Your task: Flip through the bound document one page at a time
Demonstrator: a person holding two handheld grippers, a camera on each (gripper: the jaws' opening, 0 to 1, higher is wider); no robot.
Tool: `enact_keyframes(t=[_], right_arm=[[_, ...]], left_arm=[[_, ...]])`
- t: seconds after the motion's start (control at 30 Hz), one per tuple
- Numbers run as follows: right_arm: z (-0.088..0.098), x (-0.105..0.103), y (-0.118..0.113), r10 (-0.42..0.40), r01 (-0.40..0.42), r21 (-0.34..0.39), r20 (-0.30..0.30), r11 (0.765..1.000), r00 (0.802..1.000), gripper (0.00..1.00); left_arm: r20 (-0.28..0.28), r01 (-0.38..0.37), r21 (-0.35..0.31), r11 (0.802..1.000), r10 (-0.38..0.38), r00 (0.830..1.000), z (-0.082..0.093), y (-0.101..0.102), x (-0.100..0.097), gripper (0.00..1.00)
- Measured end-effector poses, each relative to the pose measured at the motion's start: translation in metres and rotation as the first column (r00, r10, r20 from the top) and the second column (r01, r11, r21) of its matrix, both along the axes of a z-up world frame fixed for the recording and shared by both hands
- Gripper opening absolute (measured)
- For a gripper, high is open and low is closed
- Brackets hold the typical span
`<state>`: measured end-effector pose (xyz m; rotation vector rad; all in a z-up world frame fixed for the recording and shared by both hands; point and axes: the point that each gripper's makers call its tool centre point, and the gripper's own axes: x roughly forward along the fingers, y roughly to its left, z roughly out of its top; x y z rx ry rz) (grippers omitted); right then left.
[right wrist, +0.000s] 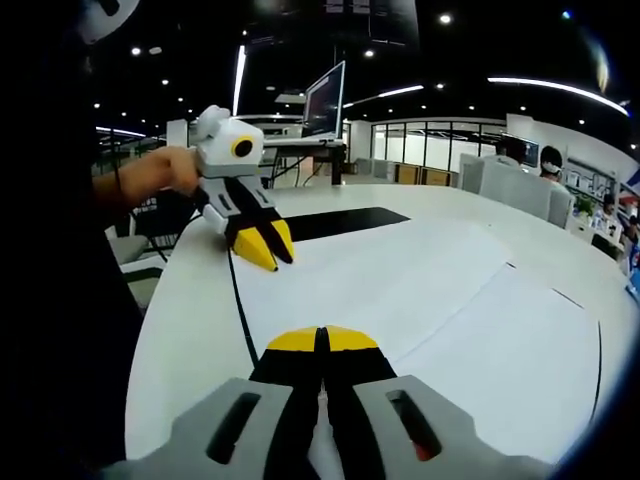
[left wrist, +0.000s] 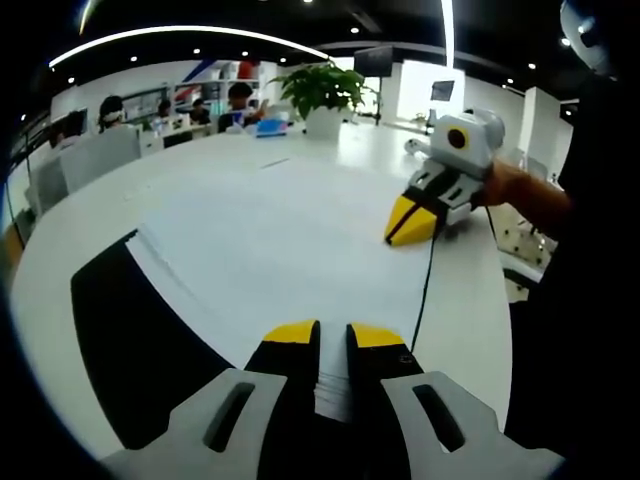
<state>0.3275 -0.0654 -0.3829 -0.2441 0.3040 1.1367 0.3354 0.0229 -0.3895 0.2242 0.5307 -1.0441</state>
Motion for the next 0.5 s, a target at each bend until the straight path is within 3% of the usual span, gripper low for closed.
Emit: enact_keyframes(t=[0.5], right_arm=[[-0.0002,-0.0037,0.0001,-0.003,0.003,0.01,0.0,1.0,1.0,0.02]], left_arm=[[0.0,-0.002,0.001,1.0,0.002,1.0,-0.0001,0.0,-0.0002,0.14]])
